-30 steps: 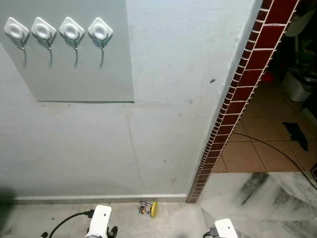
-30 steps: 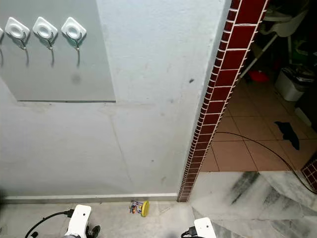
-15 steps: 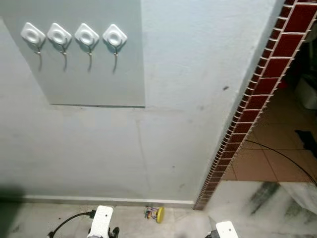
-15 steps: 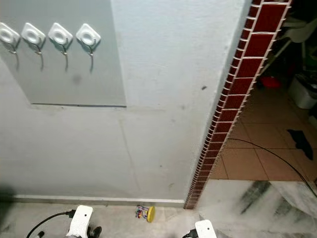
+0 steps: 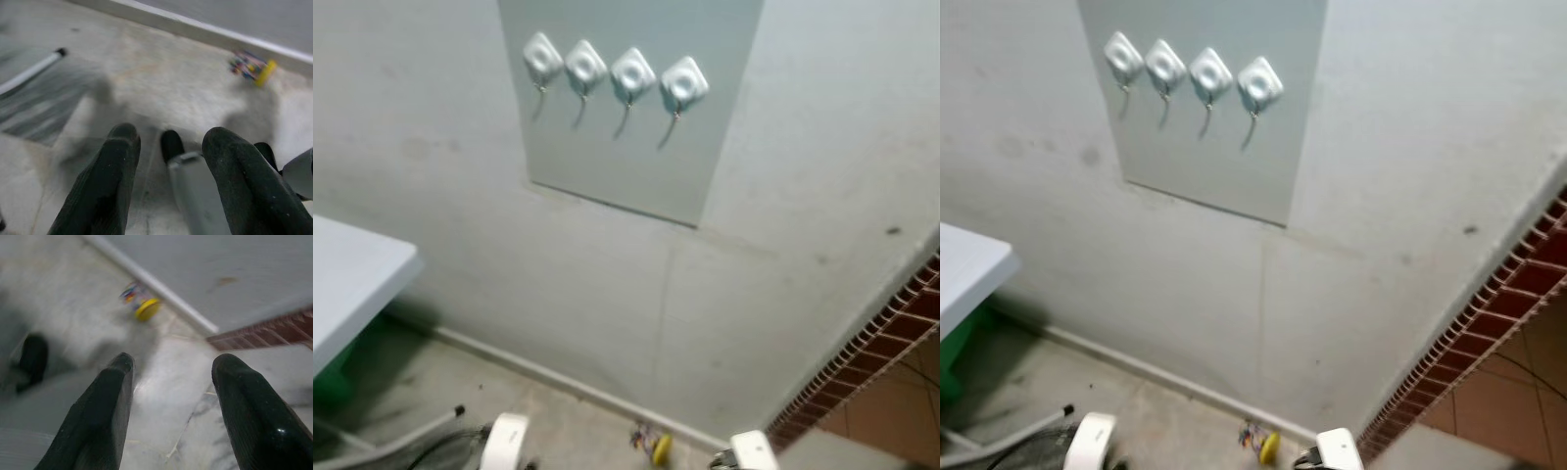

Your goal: Hang keys on a hook

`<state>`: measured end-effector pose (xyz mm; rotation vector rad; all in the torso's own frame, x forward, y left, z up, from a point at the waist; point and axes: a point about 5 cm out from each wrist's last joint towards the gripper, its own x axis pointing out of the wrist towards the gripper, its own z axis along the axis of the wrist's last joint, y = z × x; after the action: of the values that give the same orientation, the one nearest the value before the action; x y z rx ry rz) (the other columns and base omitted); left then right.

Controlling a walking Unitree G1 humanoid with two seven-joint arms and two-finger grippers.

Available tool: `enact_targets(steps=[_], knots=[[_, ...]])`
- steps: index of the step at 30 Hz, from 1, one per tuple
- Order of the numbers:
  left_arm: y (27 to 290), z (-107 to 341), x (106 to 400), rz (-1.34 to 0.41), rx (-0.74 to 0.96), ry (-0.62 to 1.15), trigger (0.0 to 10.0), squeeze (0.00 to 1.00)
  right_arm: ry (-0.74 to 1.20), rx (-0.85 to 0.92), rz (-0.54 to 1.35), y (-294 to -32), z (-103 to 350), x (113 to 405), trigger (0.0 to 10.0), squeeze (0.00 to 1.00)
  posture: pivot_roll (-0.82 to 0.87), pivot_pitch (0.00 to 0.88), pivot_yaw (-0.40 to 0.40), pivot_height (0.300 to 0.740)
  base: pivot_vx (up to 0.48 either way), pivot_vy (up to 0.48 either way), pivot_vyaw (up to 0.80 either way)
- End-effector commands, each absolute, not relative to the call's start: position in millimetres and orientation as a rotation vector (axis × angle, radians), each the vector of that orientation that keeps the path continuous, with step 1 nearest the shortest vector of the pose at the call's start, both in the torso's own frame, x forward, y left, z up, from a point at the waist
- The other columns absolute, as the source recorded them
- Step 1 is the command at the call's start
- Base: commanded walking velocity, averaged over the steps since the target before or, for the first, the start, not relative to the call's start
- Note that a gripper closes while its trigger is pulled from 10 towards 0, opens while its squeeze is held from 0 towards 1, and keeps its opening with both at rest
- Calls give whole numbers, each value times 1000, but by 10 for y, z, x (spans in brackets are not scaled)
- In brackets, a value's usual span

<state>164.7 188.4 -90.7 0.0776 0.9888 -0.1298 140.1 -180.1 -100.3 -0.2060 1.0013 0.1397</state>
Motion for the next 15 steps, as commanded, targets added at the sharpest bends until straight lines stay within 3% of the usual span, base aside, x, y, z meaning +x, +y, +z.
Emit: enact_targets(steps=[1, 15], knots=[[1807, -912, 1654, -154, 72, 985, 10000, 0, 1009, -220, 123, -1888, -998, 1393, 10000, 0, -135, 0, -4, 740, 0, 0, 800], [1809, -909, 1666, -132, 40, 986, 10000, 0, 1007, -219, 130, -1874, -994, 1409, 10000, 0, -130, 0, -7, 740, 0, 0, 800]])
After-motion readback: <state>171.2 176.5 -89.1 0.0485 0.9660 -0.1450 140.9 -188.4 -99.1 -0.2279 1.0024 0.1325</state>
